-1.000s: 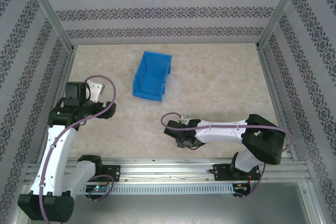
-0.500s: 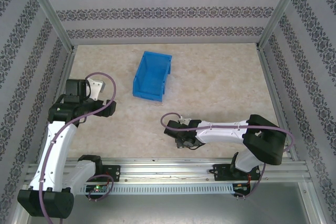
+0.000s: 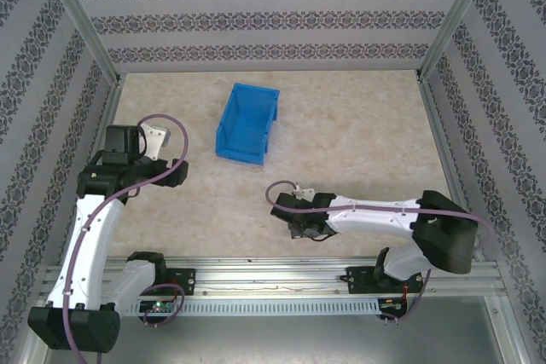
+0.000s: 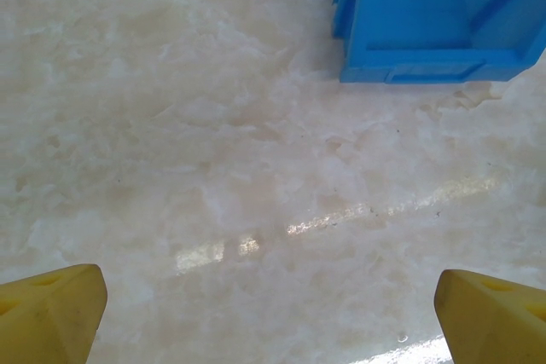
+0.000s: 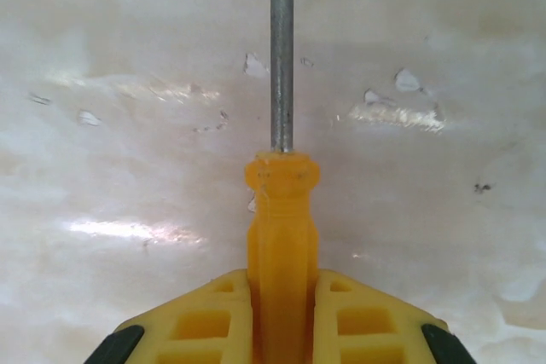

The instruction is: Put the screwdriver in the bin

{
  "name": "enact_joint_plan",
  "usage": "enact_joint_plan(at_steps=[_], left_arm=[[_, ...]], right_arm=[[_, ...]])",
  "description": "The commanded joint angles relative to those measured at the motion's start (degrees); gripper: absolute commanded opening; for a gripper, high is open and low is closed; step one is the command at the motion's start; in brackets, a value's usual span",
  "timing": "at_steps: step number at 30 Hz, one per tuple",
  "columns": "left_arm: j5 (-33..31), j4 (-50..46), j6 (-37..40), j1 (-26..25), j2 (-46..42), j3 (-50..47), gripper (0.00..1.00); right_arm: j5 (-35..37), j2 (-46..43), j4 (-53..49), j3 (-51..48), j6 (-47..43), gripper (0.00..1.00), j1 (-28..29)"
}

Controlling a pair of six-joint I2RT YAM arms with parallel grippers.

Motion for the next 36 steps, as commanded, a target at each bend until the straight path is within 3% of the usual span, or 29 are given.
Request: enact_joint_plan(at_steps=[1,9,16,25,36], left_arm=[[0.0,-1.25,0.02,0.58,0.31,2.3,0.99],[-0.22,-0.28,-0.24,0.58,1.04,2.34,0.99],[1.06,0.05,-1.96,0.58,3.28,2.23,0.99],[0.76,0.91,-1.98,0.58,4.99,3.93,0.99],[0.01,0.95,-1.2,0.58,7.65,6.14,0.99]], right_arm=[[2.48,-4.36,-2.73,0.88,-1.85,0.11,-1.0],[4.23,-10.84,-8.93,8.18,-6.14,0.13,-2.79],[4.41,-6.84,-11.34,21.02,-11.81,0.13,-5.35],[2.26,7.21,-5.3,36.6,-16.44,0.14,-8.95],[-0.99,29.36,0.36,55.26,-13.48,0.14,-12.89]])
